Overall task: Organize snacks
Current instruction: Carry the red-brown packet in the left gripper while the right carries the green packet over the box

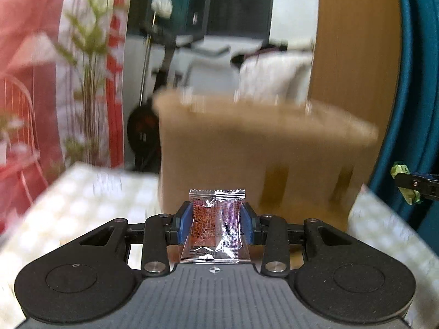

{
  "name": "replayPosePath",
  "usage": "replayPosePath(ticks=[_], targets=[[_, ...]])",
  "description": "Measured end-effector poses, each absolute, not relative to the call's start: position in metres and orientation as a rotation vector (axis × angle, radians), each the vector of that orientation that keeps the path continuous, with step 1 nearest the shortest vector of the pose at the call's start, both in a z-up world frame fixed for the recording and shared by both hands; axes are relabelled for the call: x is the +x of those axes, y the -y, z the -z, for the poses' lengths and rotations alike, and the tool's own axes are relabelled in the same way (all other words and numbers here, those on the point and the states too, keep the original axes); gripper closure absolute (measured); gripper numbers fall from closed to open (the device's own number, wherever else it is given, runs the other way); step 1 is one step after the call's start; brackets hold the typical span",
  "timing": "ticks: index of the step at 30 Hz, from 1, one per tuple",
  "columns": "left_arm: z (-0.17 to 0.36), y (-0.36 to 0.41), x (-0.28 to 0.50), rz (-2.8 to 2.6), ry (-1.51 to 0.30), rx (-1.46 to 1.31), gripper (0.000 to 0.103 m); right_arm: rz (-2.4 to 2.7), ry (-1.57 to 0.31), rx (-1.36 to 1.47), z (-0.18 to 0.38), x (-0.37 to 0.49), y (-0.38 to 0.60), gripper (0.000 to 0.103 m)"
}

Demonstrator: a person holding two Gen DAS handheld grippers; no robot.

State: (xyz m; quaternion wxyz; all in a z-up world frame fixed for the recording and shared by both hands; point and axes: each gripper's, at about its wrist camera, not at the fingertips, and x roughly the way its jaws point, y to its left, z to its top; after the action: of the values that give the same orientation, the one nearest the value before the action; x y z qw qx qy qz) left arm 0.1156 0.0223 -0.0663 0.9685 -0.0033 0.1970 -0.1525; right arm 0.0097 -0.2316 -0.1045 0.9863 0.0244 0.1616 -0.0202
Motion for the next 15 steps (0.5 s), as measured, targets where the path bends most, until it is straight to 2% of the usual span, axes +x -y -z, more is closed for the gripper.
replayPosePath(ticks=[8,15], targets=[[-0.003,0.005,0.158,0.343,-0.231,0.048,0.063,-0.110,-0.253,-0.016,0.047,0.074,0.213,0.069],[-0.014,0.039,0.221,0.380,-0.307,0.051,0.063,-0.135,-0.350,0.017,0.052,0.129,0.184,0.069]])
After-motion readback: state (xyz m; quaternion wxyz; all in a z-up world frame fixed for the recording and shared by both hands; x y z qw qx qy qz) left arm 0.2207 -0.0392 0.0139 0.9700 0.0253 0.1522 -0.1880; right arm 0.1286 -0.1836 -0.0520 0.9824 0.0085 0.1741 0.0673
